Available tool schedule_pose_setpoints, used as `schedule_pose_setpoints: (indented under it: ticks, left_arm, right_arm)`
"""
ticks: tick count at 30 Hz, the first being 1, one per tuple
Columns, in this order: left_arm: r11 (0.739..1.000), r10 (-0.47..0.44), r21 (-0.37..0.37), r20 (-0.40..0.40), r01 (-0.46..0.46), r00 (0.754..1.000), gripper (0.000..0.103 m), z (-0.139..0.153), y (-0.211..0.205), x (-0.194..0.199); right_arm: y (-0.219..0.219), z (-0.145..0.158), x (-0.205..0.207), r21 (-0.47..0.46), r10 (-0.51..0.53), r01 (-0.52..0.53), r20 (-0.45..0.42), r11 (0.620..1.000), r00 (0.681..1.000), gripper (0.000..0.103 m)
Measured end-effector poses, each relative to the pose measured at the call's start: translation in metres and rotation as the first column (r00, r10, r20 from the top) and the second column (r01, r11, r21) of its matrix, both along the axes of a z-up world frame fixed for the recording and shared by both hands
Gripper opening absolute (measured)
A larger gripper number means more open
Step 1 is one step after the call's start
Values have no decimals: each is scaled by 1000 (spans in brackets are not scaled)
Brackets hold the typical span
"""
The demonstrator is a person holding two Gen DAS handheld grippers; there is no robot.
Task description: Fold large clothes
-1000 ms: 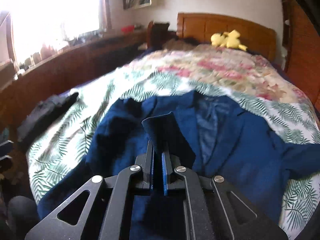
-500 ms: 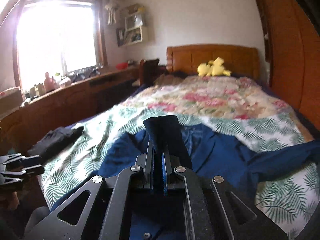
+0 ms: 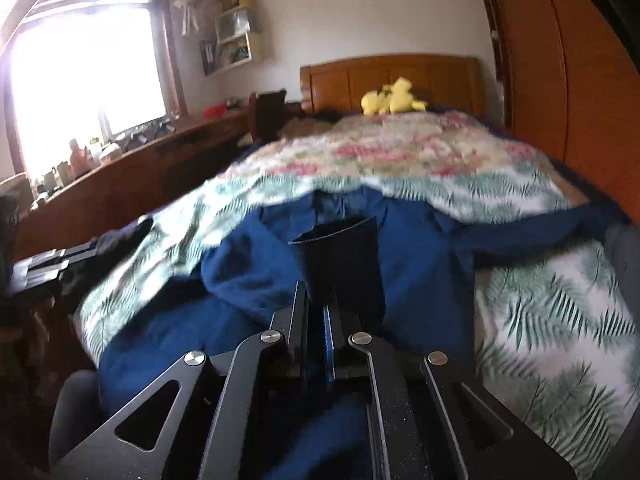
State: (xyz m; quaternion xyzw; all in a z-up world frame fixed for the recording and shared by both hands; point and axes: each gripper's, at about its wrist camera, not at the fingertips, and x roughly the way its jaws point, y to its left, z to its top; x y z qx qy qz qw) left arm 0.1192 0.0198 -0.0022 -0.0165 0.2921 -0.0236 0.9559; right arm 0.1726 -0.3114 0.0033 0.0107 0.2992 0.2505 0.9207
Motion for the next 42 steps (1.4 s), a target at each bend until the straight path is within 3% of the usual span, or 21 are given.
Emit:
schedule_pose_setpoints:
  ticks: [11, 19, 23, 32, 36, 40, 42]
  left_arm:
    - [994, -104, 14, 24, 104, 994, 37, -21, -32, 38]
    - [983, -185, -18, 8, 185, 983, 37, -34, -49, 65]
    - [976, -216, -15, 16, 216, 976, 37, -34, -58, 78]
    - [972, -232, -20, 0, 232, 973, 37, -57, -64, 99]
    - [973, -230, -21, -7, 230, 973, 37, -68, -67, 104]
    - [974, -226, -18, -12, 225, 974, 37, -80, -70, 106]
    - [975, -223, -19, -17, 222, 975, 37, -85, -70, 107]
  right_arm:
    - [-4, -51, -35, -37, -26, 22, -128, 999, 991, 6]
    - [-8, -62, -63, -144, -65, 41, -164, 989, 984, 18]
    - [-16, -53, -67, -191, -101, 77, -121, 979, 987, 45]
    - [-11, -40, -21, -232, -106, 86, -73, 969, 992, 46]
    - [-8, -63, 13, -222, -96, 60, -155, 973, 983, 46]
    - [-4, -100, 35, -276, -116, 48, -235, 960, 965, 47]
    - [-3, -111, 35, -285, -102, 34, -227, 958, 969, 47]
